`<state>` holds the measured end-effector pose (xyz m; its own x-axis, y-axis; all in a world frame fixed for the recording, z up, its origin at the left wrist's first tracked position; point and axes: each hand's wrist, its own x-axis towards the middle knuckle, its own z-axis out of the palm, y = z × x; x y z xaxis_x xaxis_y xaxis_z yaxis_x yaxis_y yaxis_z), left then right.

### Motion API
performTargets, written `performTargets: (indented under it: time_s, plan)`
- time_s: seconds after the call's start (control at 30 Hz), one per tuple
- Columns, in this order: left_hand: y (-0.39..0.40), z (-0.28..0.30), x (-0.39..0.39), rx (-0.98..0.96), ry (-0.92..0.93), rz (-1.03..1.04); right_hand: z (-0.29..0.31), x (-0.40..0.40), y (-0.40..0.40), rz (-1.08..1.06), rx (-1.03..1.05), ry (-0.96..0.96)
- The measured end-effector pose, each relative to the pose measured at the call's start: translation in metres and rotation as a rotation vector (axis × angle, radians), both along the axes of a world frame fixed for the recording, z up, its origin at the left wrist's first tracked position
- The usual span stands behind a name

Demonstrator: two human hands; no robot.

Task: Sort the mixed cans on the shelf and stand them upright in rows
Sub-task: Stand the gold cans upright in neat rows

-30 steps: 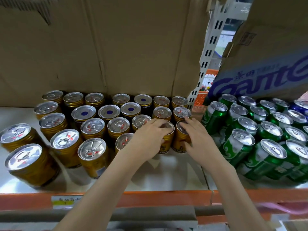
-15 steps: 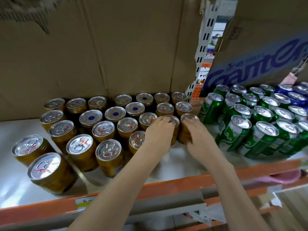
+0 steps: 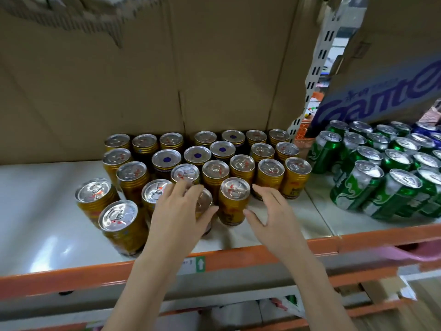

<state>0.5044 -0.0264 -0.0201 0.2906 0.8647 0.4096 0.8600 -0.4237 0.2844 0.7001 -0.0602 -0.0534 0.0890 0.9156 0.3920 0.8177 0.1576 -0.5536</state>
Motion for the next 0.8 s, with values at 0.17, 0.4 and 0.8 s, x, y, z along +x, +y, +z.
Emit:
performTargets:
  time_s: [0.17,0.4,0.8]
  plan:
    - [-0.007,-0.017,-0.018,-0.102,0.071,-0.058,0.007,-0.03,0.015,0.012,-0.129,0.068]
    - [-0.017,-0.037,-0.02,-0.08,-0.104,-0.056,-0.027,-0.047,0.017,-0.148,-0.201,0.311]
    - [-0.008,-0.035,-0.016,-0.27,-0.306,-0.123,-0.019,-0.028,0.002,-0.156,-0.301,0.423]
